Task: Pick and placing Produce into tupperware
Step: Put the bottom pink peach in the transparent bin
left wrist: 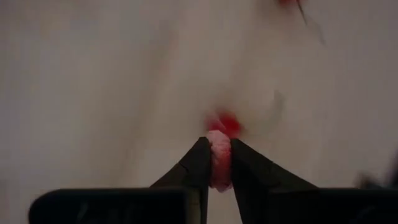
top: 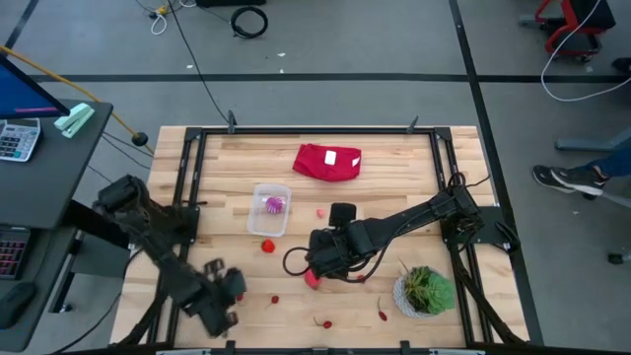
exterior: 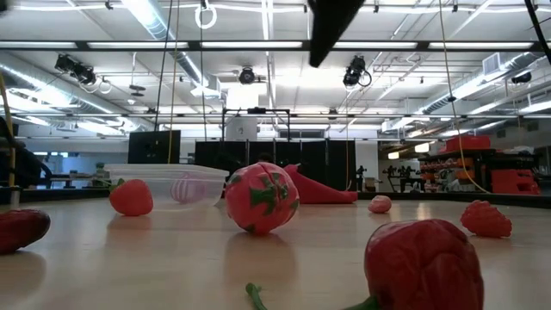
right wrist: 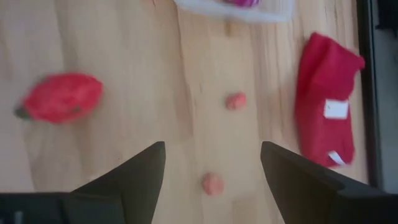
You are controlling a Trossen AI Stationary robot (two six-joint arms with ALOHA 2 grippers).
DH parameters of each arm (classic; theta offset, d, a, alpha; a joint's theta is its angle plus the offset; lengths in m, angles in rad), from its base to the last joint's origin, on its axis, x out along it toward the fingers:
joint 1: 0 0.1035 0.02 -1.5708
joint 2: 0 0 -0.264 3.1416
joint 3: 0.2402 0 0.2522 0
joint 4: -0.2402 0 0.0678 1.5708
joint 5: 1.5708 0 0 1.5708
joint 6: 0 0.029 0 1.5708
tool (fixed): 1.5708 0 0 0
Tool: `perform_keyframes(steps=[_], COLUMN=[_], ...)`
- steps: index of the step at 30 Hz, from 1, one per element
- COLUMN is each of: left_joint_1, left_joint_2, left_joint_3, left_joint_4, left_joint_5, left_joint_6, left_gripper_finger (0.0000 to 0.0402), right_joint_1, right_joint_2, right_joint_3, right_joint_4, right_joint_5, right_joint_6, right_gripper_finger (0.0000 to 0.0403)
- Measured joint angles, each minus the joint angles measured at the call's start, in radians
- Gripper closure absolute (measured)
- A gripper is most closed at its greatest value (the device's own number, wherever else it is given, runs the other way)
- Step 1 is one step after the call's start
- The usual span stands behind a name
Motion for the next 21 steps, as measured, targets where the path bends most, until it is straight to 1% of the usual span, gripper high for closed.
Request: perform_keyframes(steps=[4, 7, 10, 13, 17, 21], left_joint_1=[0.128, 0.227, 0.344, 0.466, 0.599, 0.690], left_joint_2=[-0.002, -0.003, -0.003, -0.002, -0.002, -0.002], left_joint_3=[0.083, 0.122, 0.127, 0.127, 0.127, 0.117], left_joint_4=[-0.196, -0.274, -0.277, -0.278, -0.277, -0.247], left_joint_5=[-0.062, -0.107, -0.138, -0.152, -0.232, -0.194], left_joint_6=[0.147, 0.276, 0.381, 0.438, 0.517, 0.575], left_gripper_finger=[0.0352, 0.0352, 0.0346, 0.0343, 0.0348, 0.0346], right_joint_1=[0.000, 0.001, 0.003, 0.012, 0.040, 0.084], right_joint_2=[0.000, 0.000, 0.000, 0.000, 0.000, 0.000], right_joint_3=[0.000, 0.000, 0.000, 0.000, 0.000, -0.011], right_joint_4=[-0.089, -0.130, -0.146, -0.147, -0.147, -0.147], right_joint_5=[0.000, 0.000, 0.000, 0.000, 0.000, 0.010], right_joint_6=[0.060, 0.092, 0.122, 0.154, 0.184, 0.204], right_gripper_finger=[0.0129, 0.0129, 0.0129, 0.0129, 0.0129, 0.0129])
